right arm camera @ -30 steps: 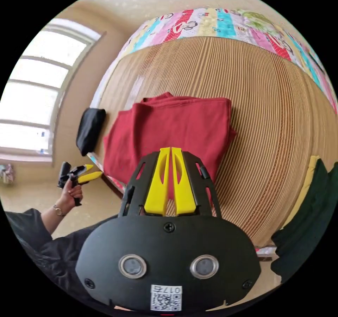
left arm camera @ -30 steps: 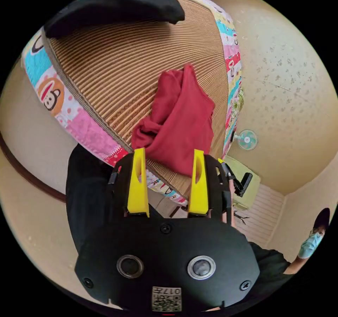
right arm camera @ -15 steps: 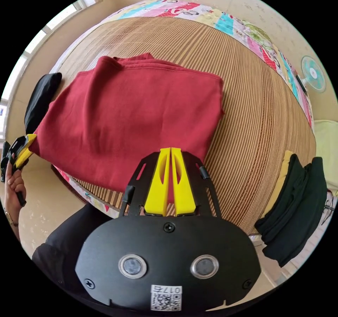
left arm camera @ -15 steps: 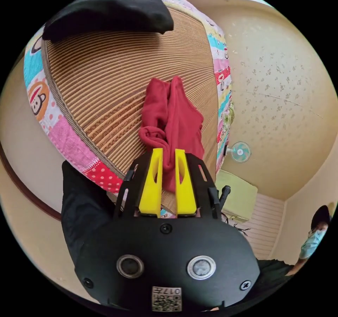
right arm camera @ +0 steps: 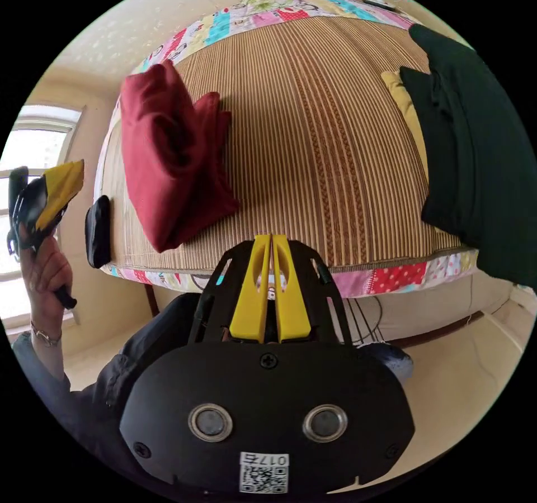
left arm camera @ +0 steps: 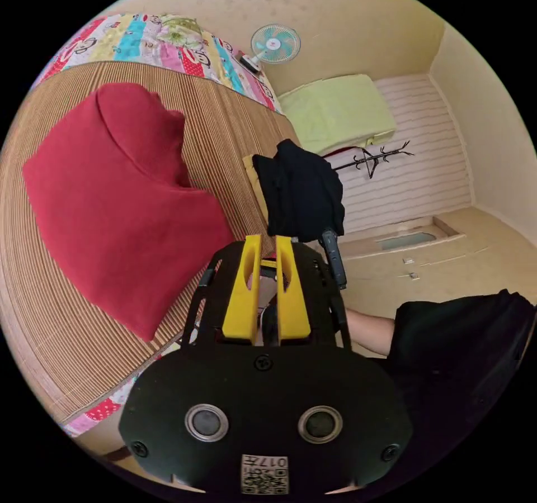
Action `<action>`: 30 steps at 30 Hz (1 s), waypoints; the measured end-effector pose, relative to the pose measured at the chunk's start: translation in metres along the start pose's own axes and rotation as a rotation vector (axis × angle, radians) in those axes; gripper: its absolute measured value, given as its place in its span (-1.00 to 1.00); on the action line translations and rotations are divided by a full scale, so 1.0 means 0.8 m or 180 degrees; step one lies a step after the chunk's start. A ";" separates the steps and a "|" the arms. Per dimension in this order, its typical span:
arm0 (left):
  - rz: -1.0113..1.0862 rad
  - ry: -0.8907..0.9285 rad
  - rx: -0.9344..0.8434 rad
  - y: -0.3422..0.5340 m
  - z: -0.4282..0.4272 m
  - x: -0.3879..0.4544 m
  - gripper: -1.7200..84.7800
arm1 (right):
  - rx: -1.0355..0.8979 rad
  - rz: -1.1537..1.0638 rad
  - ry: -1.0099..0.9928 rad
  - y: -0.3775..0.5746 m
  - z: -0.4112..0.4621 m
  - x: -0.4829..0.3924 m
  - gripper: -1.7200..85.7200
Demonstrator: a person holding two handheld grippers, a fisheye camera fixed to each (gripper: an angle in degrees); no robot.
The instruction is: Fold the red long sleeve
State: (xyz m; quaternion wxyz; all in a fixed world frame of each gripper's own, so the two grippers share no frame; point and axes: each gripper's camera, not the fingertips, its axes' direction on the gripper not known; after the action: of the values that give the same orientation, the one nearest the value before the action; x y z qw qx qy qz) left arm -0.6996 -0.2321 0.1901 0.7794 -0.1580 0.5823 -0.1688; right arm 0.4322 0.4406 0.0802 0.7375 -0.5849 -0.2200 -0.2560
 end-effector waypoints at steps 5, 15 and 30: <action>-0.0712 -0.0593 0.0656 0.064 -0.050 -0.047 -0.64 | 0.0003 0.0239 -0.0889 0.000 -0.003 0.049 -0.87; -0.2157 -0.0108 0.0527 0.173 -0.005 -0.245 -0.53 | -0.0101 0.1560 -0.3301 0.021 0.088 0.102 -0.57; -0.1343 0.0768 0.0124 0.211 -0.109 -0.192 -0.82 | 0.0349 0.1778 -0.3955 -0.015 0.162 -0.080 -0.65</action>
State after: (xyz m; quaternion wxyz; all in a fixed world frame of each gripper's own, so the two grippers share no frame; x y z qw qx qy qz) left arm -0.8105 -0.0172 0.2229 0.6546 -0.2398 0.6219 -0.3567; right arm 0.3718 0.5726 0.0773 0.5413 -0.6199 -0.4559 0.3388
